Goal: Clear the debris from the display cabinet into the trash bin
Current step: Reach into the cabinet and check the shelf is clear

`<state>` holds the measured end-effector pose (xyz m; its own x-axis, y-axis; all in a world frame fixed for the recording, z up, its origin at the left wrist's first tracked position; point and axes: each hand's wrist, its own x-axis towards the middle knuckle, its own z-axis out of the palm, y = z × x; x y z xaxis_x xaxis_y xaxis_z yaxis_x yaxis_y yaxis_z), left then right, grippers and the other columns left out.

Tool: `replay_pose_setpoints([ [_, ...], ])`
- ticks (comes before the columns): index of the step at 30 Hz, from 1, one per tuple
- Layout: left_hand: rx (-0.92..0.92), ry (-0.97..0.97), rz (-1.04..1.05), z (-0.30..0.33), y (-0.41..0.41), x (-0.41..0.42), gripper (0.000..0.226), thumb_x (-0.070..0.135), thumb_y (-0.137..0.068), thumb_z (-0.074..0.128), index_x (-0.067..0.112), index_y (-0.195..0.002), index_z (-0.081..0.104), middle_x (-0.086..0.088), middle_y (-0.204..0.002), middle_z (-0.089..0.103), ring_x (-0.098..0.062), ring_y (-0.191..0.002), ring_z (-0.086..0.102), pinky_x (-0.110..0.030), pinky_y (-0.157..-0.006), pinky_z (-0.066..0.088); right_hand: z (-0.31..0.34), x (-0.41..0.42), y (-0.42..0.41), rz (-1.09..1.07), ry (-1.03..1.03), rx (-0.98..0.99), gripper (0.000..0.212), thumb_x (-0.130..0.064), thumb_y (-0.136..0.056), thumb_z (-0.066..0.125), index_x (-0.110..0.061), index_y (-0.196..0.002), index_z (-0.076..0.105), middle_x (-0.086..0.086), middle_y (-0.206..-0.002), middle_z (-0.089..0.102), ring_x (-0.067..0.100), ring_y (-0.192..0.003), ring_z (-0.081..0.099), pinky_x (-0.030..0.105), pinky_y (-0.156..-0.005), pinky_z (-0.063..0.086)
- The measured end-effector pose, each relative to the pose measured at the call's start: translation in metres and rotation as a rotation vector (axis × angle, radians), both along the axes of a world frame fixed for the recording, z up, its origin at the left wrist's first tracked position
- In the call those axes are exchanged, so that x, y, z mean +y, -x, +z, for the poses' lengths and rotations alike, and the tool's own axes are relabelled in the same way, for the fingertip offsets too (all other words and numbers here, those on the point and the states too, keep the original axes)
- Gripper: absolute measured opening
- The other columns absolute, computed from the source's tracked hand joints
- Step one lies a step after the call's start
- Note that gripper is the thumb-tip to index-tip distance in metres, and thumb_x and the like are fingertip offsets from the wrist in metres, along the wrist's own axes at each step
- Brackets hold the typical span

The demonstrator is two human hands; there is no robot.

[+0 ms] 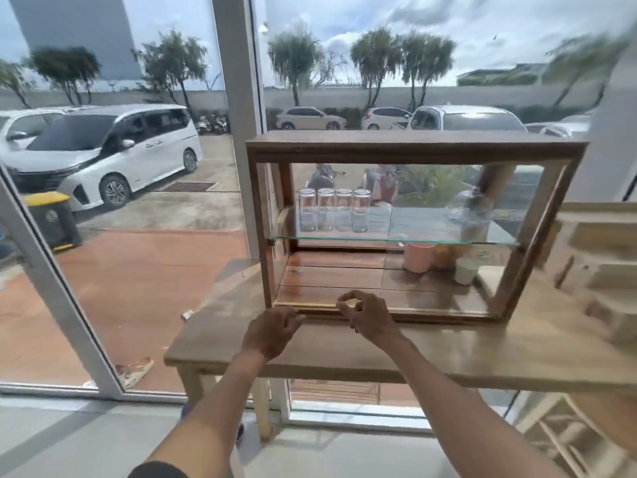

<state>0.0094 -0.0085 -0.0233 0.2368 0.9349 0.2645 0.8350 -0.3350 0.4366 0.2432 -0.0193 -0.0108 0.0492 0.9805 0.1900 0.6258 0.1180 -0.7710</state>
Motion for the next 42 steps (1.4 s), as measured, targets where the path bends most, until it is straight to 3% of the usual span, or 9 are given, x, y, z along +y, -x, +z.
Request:
replay_pose_setpoints([
  [4, 0.073, -0.037, -0.093, -0.02, -0.028, 0.001, 0.045, 0.061, -0.089, 0.054, 0.023, -0.109, 0.067, 0.004, -0.098, 0.068, -0.011, -0.085, 0.062, -0.027, -0.071, 0.049, 0.004, -0.011, -0.047, -0.098, -0.068, -0.062, 0.013, -0.041, -0.09, 0.069, -0.031, -0.097, 0.073, -0.006, -0.059, 0.065, 0.006, -0.053, 0.061, 0.032, -0.067, 0.055],
  [9, 0.241, -0.056, -0.178, -0.051, -0.05, -0.002, 0.076, 0.085, -0.08, 0.033, 0.023, -0.117, 0.055, 0.003, -0.116, 0.052, -0.015, -0.109, 0.047, -0.034, -0.097, 0.043, 0.03, -0.021, -0.094, -0.245, -0.209, -0.122, 0.012, -0.037, -0.089, 0.069, -0.027, -0.096, 0.074, -0.003, -0.082, 0.07, 0.014, -0.079, 0.066, 0.03, -0.076, 0.05],
  [14, 0.247, 0.033, -0.155, -0.068, -0.052, -0.006, 0.091, 0.085, -0.083, 0.018, 0.022, -0.149, 0.03, 0.0, -0.158, 0.027, -0.018, -0.145, 0.021, -0.041, -0.119, 0.022, 0.051, -0.025, -0.138, -0.56, -0.52, -0.228, 0.035, -0.026, -0.088, 0.061, -0.013, -0.12, 0.064, 0.016, -0.123, 0.059, 0.035, -0.118, 0.054, 0.042, -0.1, 0.041],
  [19, 0.273, 0.014, -0.153, -0.067, -0.054, -0.01, 0.088, 0.081, -0.087, 0.015, 0.022, -0.151, 0.025, -0.002, -0.161, 0.022, -0.018, -0.147, 0.016, -0.039, -0.121, 0.015, 0.046, -0.022, -0.168, -0.716, -0.399, -0.301, 0.076, -0.042, -0.095, 0.057, -0.024, -0.158, 0.02, 0.009, -0.168, 0.013, 0.029, -0.154, 0.015, 0.05, -0.122, 0.016],
  [23, 0.283, -0.003, -0.146, -0.067, -0.055, -0.01, 0.087, 0.081, -0.087, 0.015, 0.022, -0.15, 0.027, -0.002, -0.159, 0.025, -0.018, -0.146, 0.018, -0.039, -0.121, 0.017, 0.035, -0.009, -0.163, -0.541, -0.251, -0.204, 0.089, -0.062, -0.092, 0.037, -0.027, -0.159, -0.011, 0.003, -0.168, -0.02, 0.023, -0.156, -0.011, 0.059, -0.121, 0.004],
  [29, 0.278, -0.015, -0.142, -0.067, -0.056, -0.008, 0.085, 0.08, -0.088, 0.016, 0.022, -0.149, 0.029, -0.003, -0.158, 0.028, -0.018, -0.146, 0.021, -0.039, -0.12, 0.018, 0.037, 0.008, -0.141, -0.544, -0.3, -0.037, 0.094, -0.054, -0.09, 0.042, -0.02, -0.158, -0.013, 0.011, -0.167, -0.02, 0.031, -0.154, -0.015, 0.073, -0.116, 0.011],
  [38, 0.273, -0.027, -0.132, -0.069, -0.055, -0.009, 0.085, 0.079, -0.088, 0.017, 0.021, -0.149, 0.03, -0.003, -0.158, 0.029, -0.018, -0.145, 0.023, -0.037, -0.12, 0.018, 0.029, 0.021, -0.086, -0.531, -0.368, -0.058, 0.086, -0.053, -0.096, 0.04, -0.018, -0.16, -0.005, 0.013, -0.168, -0.016, 0.031, -0.155, -0.013, 0.062, -0.12, 0.003],
  [40, 0.27, -0.029, -0.132, -0.068, -0.055, -0.009, 0.084, 0.079, -0.089, 0.017, 0.021, -0.149, 0.029, -0.004, -0.158, 0.028, -0.018, -0.145, 0.023, -0.037, -0.12, 0.017, 0.029, 0.017, -0.086, -0.543, -0.465, -0.036, 0.071, -0.046, -0.098, 0.037, -0.018, -0.16, 0.016, 0.015, -0.169, 0.004, 0.032, -0.156, 0.002, 0.056, -0.121, 0.006],
  [42, 0.278, -0.024, -0.131, -0.068, -0.056, -0.009, 0.084, 0.078, -0.089, 0.016, 0.021, -0.151, 0.025, -0.003, -0.16, 0.025, -0.018, -0.147, 0.019, -0.036, -0.121, 0.014, 0.03, 0.01, -0.096, -0.61, -0.659, 0.012, 0.054, -0.034, -0.097, 0.036, -0.015, -0.146, 0.047, 0.015, -0.153, 0.045, 0.03, -0.145, 0.035, 0.054, -0.117, 0.022],
])
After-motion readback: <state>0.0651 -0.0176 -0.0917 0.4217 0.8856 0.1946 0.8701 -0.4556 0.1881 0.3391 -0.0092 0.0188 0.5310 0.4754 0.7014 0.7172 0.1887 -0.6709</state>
